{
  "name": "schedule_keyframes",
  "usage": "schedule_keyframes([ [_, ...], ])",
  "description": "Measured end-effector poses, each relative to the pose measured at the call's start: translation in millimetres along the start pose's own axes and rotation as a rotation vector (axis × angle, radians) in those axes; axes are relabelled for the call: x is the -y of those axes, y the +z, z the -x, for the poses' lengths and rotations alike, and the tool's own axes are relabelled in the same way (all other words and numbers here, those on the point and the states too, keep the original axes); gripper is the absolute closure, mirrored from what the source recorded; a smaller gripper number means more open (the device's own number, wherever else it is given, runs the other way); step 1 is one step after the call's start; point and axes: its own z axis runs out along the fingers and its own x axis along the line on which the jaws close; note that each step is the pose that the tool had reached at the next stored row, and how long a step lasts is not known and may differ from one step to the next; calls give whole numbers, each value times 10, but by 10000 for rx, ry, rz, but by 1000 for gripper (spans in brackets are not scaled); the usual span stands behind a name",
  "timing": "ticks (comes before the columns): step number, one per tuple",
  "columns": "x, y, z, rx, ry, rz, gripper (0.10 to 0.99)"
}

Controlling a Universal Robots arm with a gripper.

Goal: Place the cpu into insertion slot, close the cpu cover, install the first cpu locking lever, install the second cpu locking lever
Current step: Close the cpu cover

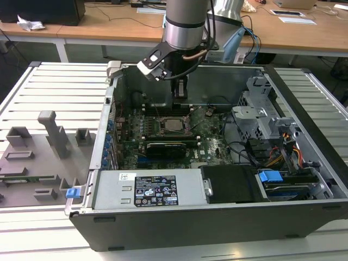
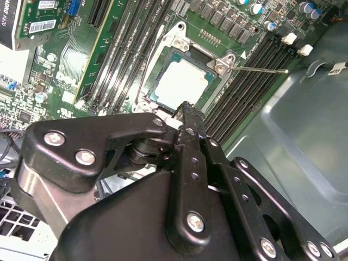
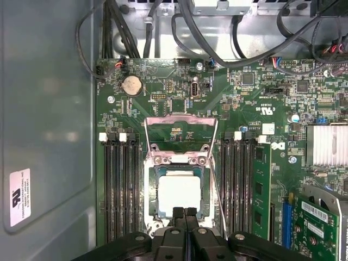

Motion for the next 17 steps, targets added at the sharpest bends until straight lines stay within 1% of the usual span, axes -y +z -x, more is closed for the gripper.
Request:
schedule_keyframes([
  [17,0,-49,-3,1,0,-1,980],
])
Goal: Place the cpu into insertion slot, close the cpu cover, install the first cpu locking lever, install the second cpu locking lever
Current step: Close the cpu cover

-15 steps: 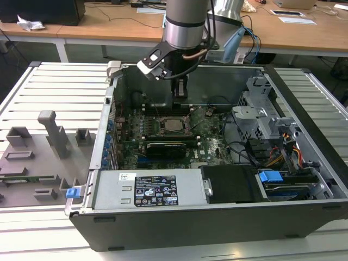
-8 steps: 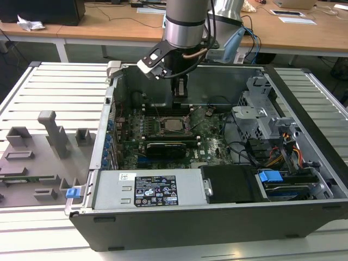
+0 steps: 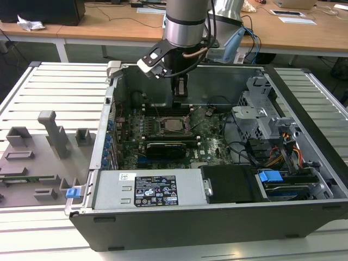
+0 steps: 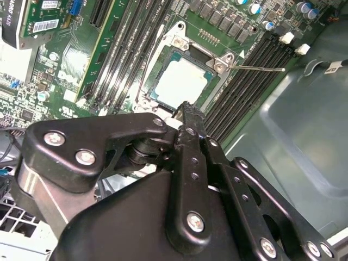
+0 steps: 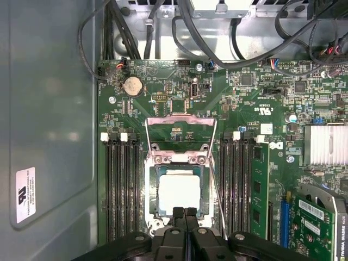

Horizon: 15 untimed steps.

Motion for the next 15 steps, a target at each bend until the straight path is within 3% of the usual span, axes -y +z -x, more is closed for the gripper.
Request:
schedule_keyframes([
  [4,-9,-18,-1,-3,2,2,980],
  [15,-167,-22,-4,-1,-208,-4,980],
])
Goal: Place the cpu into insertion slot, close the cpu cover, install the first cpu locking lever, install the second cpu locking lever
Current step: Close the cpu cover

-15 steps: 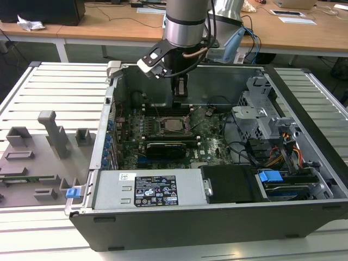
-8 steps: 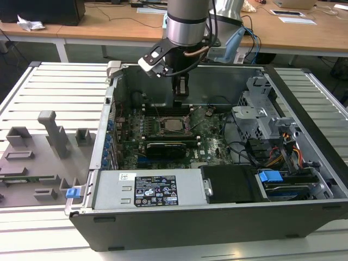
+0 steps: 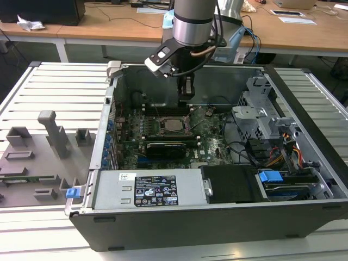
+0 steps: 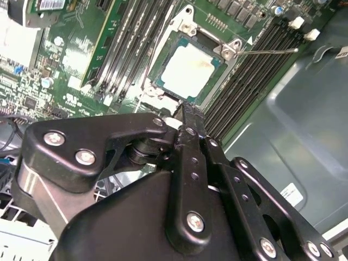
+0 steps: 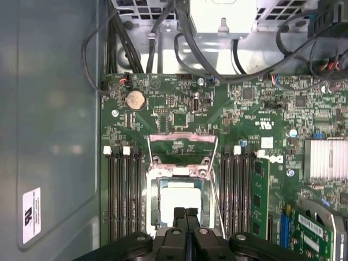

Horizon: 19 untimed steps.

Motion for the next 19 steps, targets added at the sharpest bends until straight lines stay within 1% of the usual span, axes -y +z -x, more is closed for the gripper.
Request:
schedule_keyframes([
  [4,-40,0,-1,1,-275,-7,980],
  [8,-106,0,-11,2,-432,-12,980],
  [16,-232,1,-33,1,-485,-12,980],
  [19,-265,1,-44,2,-504,-13,980],
])
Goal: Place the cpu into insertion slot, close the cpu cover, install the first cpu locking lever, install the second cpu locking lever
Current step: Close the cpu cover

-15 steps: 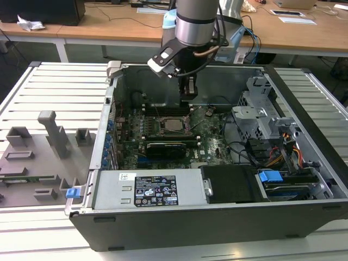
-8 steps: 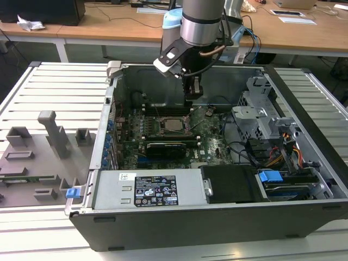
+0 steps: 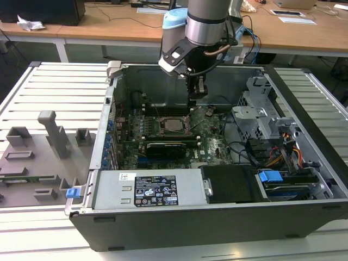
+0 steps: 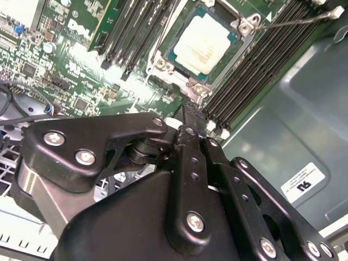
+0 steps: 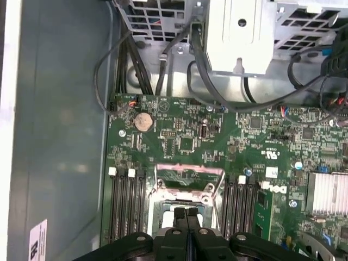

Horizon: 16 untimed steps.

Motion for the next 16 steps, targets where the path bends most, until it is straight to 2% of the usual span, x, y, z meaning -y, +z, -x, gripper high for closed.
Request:
schedule_keyframes([
  [6,-109,1,-5,-2,-32,0,980],
  [16,-210,7,37,-26,22,3,980],
])
